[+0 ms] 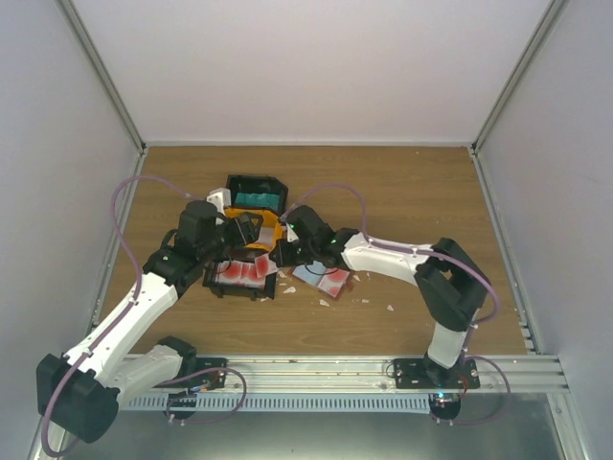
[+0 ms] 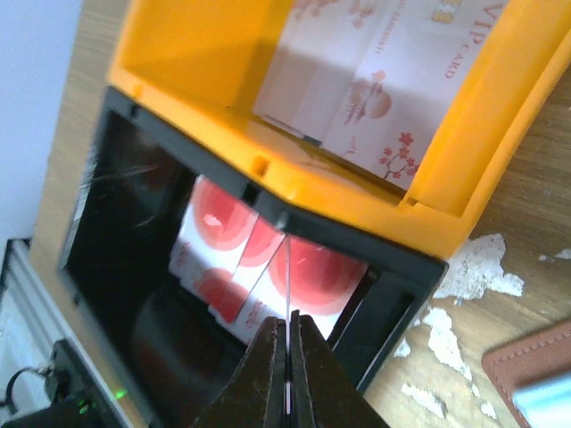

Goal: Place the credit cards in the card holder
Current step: Pick up the credit card from the storage box.

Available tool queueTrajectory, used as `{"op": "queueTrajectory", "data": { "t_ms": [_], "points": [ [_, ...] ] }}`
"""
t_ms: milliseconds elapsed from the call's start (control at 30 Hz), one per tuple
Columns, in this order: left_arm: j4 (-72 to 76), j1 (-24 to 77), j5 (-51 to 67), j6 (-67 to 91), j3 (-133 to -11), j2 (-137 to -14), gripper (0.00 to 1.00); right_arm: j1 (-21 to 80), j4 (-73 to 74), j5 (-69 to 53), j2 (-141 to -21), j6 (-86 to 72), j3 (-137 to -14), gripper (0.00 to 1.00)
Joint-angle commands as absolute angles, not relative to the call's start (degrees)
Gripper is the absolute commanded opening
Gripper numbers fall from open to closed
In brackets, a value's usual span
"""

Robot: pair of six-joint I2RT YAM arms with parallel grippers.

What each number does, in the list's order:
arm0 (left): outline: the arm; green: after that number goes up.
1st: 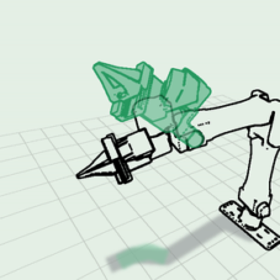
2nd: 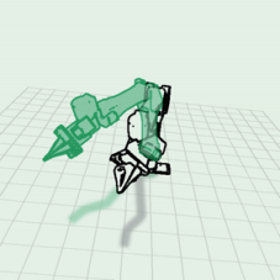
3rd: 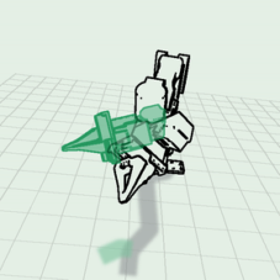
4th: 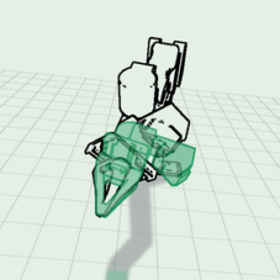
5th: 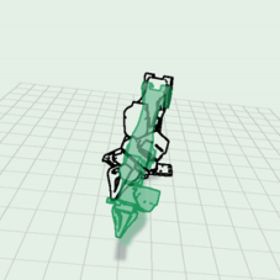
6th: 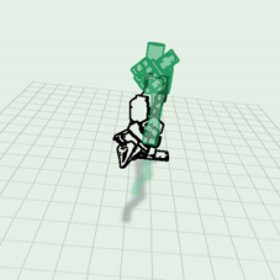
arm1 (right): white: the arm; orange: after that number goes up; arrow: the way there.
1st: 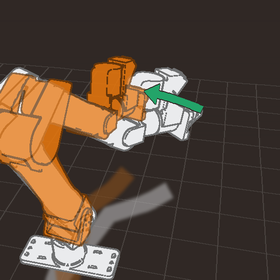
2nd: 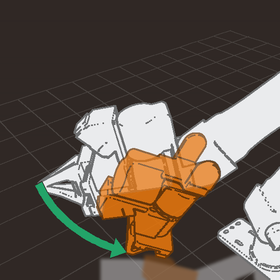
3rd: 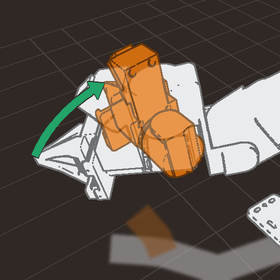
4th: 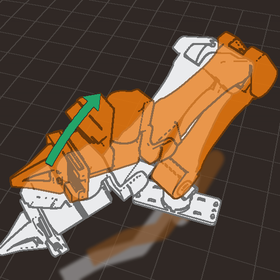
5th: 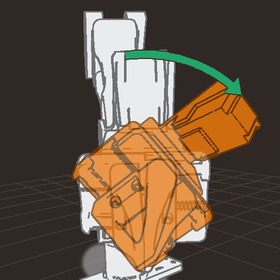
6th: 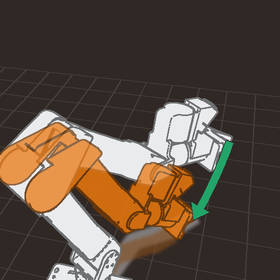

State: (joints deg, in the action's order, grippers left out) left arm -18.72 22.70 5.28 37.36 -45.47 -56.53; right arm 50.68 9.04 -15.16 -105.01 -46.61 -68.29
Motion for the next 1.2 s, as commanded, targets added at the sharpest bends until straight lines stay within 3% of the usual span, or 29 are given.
{"op": "queueTrajectory", "data": {
  "t_ms": [0, 267, 533, 800, 900, 1000, 1167],
  "points": [
    [-15.18, 22.21, 12.39, 33.0, -46.34, -56.38, 0.74, 48.66, 9.94, -17.09, -96.24, -37.86, -64.59, 0.01],
    [-20.12, 22.21, 23.59, 19.98, -48.9, -56.65, 0.86, 38.75, 11.59, -27.27, -73.08, -26.22, -53.12, 0.01],
    [-24.53, 22.23, 38.94, 9.58, -57.56, -58.32, 0.92, 37.16, 16.42, -36.21, -57.99, -13.39, -48.85, 0.01],
    [-24.66, 22.97, 63.75, 4.08, -58.71, -61.45, 0.97, 37.18, 18.35, -40.53, -54.78, -8.33, -48.55, 0.0],
    [-24.06, 25.42, 65.8, 2.87, -59.33, -63.29, 0.99, 37.21, 17.83, -43.01, -55.61, -7.25, -48.64, 0.0],
    [-25.95, 28.1, 61.16, 1.52, -59.97, -65.44, 0.94, 37.27, 17.73, -44.25, -56.5, -7.03, -49.08, 0.01],
    [-28.27, 32.12, 58.27, -0.68, -60.06, -68.91, 0.68, 37.25, 19.15, -44.88, -57.73, -6.03, -49.06, 0.01]
  ]
}}
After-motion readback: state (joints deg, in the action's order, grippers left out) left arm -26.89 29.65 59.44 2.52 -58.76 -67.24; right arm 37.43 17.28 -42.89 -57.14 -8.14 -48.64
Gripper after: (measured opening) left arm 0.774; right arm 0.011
